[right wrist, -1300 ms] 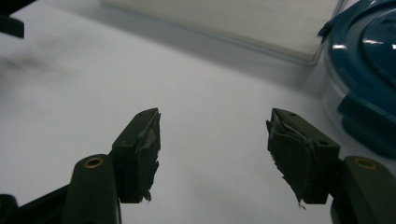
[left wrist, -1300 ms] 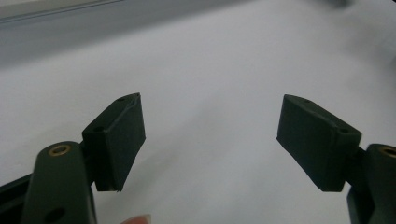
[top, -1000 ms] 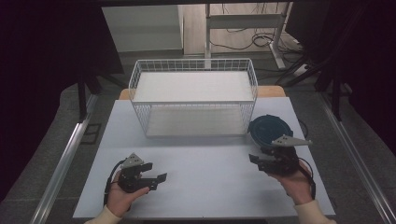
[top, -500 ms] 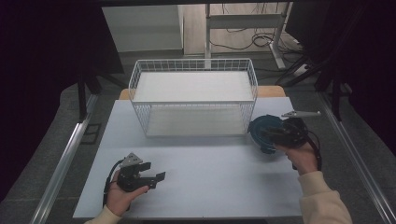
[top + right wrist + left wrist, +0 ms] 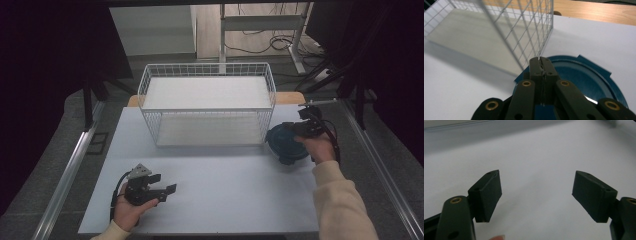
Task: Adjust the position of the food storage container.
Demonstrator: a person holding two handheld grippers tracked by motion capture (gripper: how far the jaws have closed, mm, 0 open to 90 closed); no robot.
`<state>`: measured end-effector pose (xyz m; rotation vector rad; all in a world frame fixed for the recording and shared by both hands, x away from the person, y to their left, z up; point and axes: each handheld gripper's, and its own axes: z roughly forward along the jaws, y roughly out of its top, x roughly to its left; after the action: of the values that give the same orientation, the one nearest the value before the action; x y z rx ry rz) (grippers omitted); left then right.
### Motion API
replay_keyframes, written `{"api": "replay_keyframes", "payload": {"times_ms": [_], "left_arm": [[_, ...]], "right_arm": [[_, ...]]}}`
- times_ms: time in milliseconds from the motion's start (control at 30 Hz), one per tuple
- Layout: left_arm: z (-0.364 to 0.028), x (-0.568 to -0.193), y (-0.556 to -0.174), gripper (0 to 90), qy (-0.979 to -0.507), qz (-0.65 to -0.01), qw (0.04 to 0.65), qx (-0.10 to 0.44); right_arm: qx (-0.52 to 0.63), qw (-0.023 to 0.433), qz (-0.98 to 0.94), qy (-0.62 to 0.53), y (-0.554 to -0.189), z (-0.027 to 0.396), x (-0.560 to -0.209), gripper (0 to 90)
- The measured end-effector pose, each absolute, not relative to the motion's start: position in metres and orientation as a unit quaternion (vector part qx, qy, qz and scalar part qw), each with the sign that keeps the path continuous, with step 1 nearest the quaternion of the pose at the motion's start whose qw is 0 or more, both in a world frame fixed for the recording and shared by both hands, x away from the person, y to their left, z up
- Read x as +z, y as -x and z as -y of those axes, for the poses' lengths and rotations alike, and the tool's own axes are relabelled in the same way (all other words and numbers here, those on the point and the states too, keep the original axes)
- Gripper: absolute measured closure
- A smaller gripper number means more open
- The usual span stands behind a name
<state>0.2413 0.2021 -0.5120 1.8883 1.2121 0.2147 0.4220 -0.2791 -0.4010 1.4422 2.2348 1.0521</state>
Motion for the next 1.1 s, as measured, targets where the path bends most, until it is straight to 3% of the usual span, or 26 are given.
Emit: {"api": "replay_keyframes", "payload": {"times_ms": [300, 633, 1100], "left_arm": [[-0.203, -0.513, -0.242, 23.4, -0.755, -0.488, 0.430, 0.085], [-0.204, -0.514, -0.242, 23.6, -0.754, -0.492, 0.426, 0.086], [-0.206, -0.515, -0.242, 23.7, -0.752, -0.495, 0.425, 0.087]], "right_arm": [[0.347, 0.146, -0.763, -0.526, -0.462, 0.274, -0.403, 89.6], [0.317, 0.142, -0.763, -0.545, -0.499, 0.270, -0.429, 89.5], [0.277, 0.123, -0.772, -0.558, -0.511, 0.270, -0.455, 89.9]]}}
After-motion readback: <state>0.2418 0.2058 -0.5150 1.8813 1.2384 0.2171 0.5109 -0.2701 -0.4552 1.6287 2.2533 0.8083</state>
